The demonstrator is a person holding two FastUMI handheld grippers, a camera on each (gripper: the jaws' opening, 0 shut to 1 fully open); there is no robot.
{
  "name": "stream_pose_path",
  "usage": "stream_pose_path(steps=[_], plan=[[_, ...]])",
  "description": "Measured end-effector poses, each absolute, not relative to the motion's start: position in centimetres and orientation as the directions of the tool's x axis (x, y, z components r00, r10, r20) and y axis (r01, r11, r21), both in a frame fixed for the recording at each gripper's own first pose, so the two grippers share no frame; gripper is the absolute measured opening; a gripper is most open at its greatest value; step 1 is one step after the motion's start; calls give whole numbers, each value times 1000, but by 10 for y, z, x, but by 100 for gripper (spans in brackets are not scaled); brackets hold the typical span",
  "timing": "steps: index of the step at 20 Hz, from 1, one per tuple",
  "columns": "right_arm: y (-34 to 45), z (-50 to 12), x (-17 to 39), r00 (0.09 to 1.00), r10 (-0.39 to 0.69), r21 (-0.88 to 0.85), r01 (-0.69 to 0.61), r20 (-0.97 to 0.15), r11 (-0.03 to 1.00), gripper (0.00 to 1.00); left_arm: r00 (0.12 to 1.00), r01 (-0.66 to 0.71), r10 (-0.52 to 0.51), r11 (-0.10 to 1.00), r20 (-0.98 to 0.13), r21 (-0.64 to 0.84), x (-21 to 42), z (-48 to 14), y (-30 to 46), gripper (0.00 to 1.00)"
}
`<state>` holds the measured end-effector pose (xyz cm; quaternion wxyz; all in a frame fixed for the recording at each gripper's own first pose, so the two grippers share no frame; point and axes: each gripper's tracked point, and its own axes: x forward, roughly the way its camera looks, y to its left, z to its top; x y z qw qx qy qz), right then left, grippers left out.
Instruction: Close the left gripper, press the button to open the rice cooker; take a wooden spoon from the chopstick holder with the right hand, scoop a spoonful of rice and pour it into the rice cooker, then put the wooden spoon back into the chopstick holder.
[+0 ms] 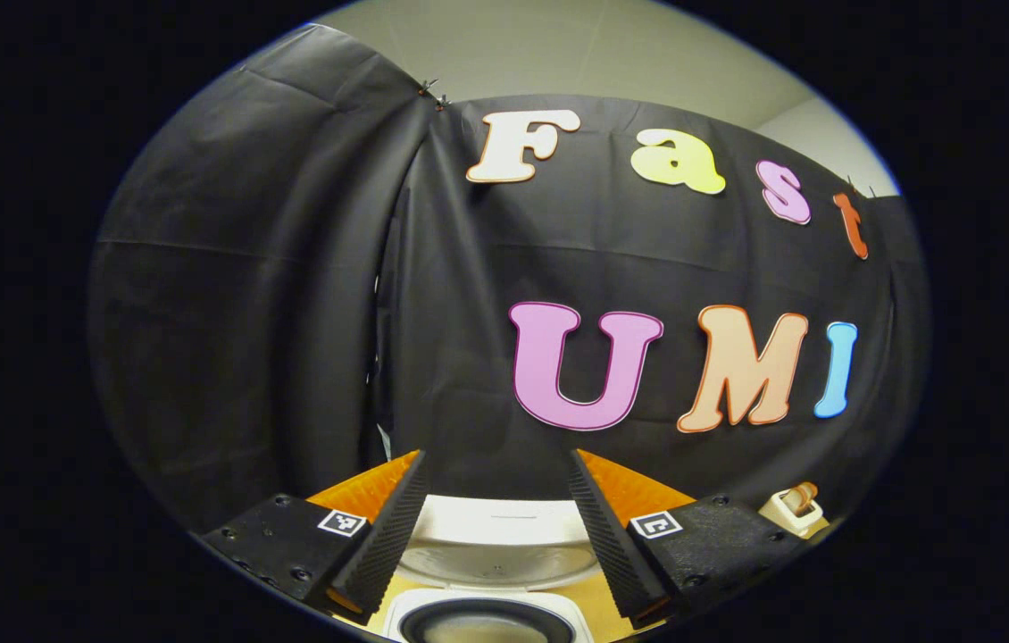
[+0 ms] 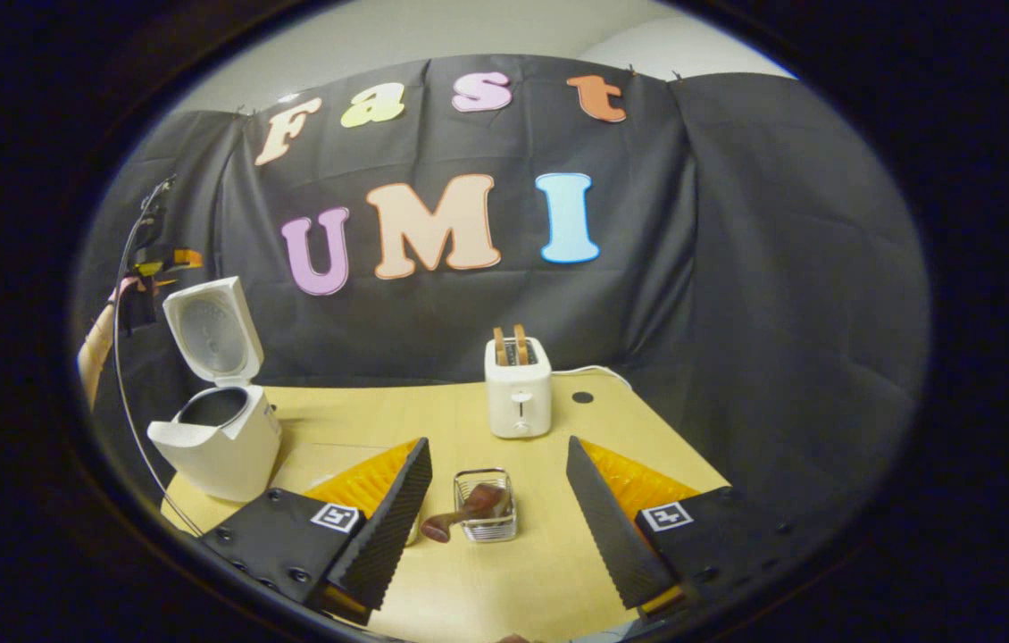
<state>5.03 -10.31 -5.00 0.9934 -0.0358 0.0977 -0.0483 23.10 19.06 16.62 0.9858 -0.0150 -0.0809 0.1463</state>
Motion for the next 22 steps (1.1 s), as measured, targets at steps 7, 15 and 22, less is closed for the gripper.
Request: stream_pose_path(steps=[7, 15, 22], plan=[[-101, -60, 36, 964, -148, -109, 127, -220, 986, 95, 950, -303, 303, 953, 82, -6, 266, 145, 208, 90], [-73, -62, 38, 973, -92, -129, 65, -214, 990, 95, 945, -323, 320, 946, 64, 29, 251, 137, 203, 93], [-51, -57, 54, 982, -8, -108, -13, -190, 994, 95, 945, -318, 315, 948, 89, 25, 196, 109, 181, 93]])
